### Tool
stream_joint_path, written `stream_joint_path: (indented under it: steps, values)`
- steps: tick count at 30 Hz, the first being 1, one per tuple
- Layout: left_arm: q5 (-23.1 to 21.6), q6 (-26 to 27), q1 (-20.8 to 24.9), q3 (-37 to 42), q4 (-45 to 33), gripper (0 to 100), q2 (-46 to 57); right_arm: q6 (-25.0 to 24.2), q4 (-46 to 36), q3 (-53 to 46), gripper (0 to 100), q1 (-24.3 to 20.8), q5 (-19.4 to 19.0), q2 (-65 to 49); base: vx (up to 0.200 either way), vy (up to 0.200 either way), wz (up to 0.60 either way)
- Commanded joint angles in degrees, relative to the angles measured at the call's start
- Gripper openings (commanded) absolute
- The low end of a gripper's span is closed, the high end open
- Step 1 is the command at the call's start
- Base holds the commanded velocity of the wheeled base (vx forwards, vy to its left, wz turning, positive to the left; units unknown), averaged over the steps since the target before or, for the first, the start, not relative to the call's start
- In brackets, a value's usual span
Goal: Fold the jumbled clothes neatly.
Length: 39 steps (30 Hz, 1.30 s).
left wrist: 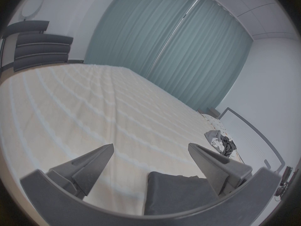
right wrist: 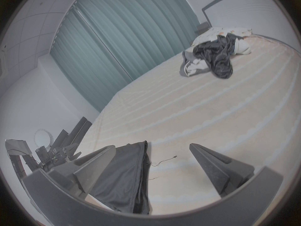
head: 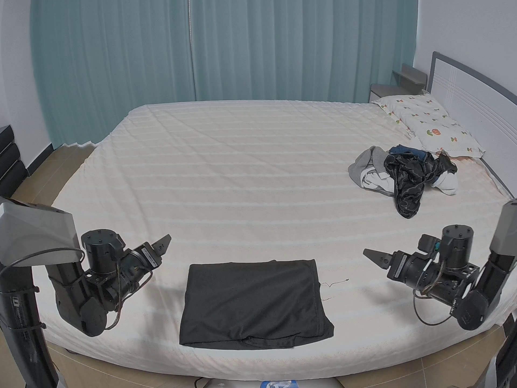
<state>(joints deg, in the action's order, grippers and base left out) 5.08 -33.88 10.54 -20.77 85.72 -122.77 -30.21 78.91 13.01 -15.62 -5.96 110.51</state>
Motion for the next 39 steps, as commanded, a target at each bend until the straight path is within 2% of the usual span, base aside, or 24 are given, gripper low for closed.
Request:
stream_joint_path:
  steps: [1,4,7,10,12,13,16,17,21,24,25,26,27,28,32,34,35,39]
  values:
    - [0.54,3.73,-3.43,7.5,1.29,100,13.96,3.67,0.72,-9.58,100,0.67,0.07,-17.43,0.0,0.0,0.0]
    - [1.16,5.84,-4.57,10.58,1.29,100,19.06,6.04,0.28,-12.57,100,0.85,0.16,-23.23,0.0,0.0,0.0]
    - [1.68,8.57,-6.94,15.76,1.2,100,29.43,9.82,-4.91,-13.01,100,2.26,2.89,-34.75,0.0,0.0,0.0]
    - [1.77,9.97,-8.08,17.7,1.02,100,33.91,11.66,-8.77,-13.01,100,2.87,3.15,-40.02,0.0,0.0,0.0]
    - [2.21,14.28,-10.19,20.77,-0.21,100,42.0,15.97,-18.53,-13.01,100,4.81,3.15,-50.3,0.0,0.0,0.0]
    - [2.48,14.54,-10.46,20.77,-0.47,100,42.79,16.67,-20.02,-13.01,100,5.07,3.15,-51.88,0.0,0.0,0.0]
    - [6.43,17.44,-13.36,20.77,-7.41,100,52.81,21.6,-33.29,-12.92,100,5.77,3.24,-65.77,0.0,0.0,0.0]
    - [6.43,18.15,-13.45,20.77,-8.38,100,54.22,21.95,-34.79,-12.92,100,5.86,3.32,-67.27,0.0,0.0,0.0]
    - [6.87,24.12,-13.45,20.68,-21.3,100,68.89,25.02,-46.83,-12.92,100,8.67,3.41,-79.66,0.0,0.0,0.0]
    - [7.05,25.62,-13.45,20.42,-32.02,100,79.0,25.64,-54.21,-11.51,100,11.13,3.32,-86.34,0.0,0.0,0.0]
    - [7.31,26.06,-13.45,19.63,-39.49,100,85.51,25.64,-59.75,-9.23,100,12.8,3.24,-90.03,0.0,0.0,0.0]
    - [7.31,26.06,-13.45,19.63,-39.49,100,85.51,25.64,-59.75,-9.23,100,12.8,3.24,-90.03,0.0,0.0,0.0]
    - [8.72,26.76,-13.45,18.49,-47.76,100,92.27,25.64,-67.22,-6.06,100,14.12,3.24,-93.98,0.0,0.0,0.0]
    - [9.33,27.2,-13.45,17.78,-51.97,100,95.53,25.64,-71.44,-4.75,100,14.47,3.24,-96.09,0.0,0.0,0.0]
    - [9.42,28.6,-13.45,16.2,-64.1,100,106.25,26.6,-85.68,-2.02,100,14.56,3.24,-104.88,0.0,0.0,0.0]
    - [9.42,29.04,-13.45,16.2,-67.79,100,109.5,26.96,-88.23,-1.58,100,14.56,3.32,-106.46,0.0,0.0,0.0]
    - [9.42,29.4,-13.45,16.29,-69.29,100,110.99,27.84,-92.18,-1.23,100,15.0,3.5,-110.16,0.0,0.0,0.0]
    - [9.24,29.83,-13.36,18.22,-69.9,100,112.66,28.45,-91.83,-2.28,100,15.44,4.55,-110.51,0.0,0.0,0.0]
